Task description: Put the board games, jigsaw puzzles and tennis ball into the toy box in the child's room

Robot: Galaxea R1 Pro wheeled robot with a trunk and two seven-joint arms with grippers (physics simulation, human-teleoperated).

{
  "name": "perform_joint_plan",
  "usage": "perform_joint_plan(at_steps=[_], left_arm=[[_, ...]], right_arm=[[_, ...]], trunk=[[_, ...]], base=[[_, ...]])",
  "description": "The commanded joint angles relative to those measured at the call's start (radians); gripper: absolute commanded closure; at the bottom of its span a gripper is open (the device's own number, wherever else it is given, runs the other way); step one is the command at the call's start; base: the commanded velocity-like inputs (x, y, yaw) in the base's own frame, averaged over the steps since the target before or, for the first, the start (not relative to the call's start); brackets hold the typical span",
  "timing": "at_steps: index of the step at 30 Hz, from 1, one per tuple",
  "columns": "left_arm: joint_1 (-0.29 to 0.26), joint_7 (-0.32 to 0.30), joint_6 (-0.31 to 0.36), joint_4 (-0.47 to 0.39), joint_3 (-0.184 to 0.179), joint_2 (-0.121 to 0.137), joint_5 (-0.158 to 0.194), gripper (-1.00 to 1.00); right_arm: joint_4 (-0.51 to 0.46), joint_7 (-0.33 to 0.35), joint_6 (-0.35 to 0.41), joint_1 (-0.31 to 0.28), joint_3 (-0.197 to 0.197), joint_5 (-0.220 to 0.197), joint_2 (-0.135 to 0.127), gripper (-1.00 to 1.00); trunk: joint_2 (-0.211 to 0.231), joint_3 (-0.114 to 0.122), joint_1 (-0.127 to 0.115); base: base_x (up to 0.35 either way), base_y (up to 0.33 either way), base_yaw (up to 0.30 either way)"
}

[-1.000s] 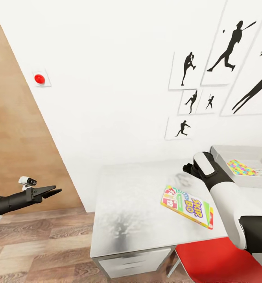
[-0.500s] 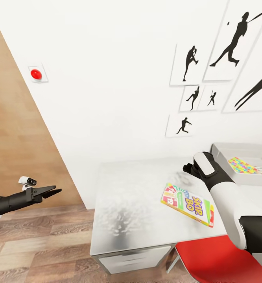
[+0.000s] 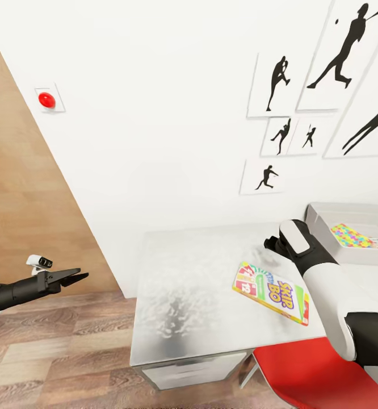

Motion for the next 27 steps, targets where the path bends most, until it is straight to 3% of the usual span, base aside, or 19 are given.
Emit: perform_joint_plan(at_steps=[1,8,15,27], left_arm=[[-0.001,-0.004,0.011,0.0,0.0,0.0,0.0,-1.0],[-0.001,-0.001,0.011,0.0,0.0,0.0,0.0,-1.0],[-0.001,-0.003,0.011,0.0,0.001,0.006,0.0,-1.0],[-0.001,-0.005,0.011,0.0,0.008,0.008,0.0,-1.0]], right_arm=[[-0.001,-0.008,0.004,-0.001,0.006,-0.008,-0.002,-1.0],[0.0,-0.008,-0.022,-0.001,0.007,-0.004,-0.003,-1.0],[0.001,-0.008,-0.037,-0.001,0.006,0.059,-0.001,-1.0],[0.001,-0.008,-0.038,-0.001,0.007,0.071,0.001,-1.0]], trunk=[[-0.002,-0.003,0.0],[-0.002,-0.015,0.0],[-0.002,-0.027,0.0],[-0.002,-0.046,0.0]], base=[[0.0,0.0,0.0],[0.0,0.0,0.0],[0.0,0.0,0.0],[0.0,0.0,0.0]])
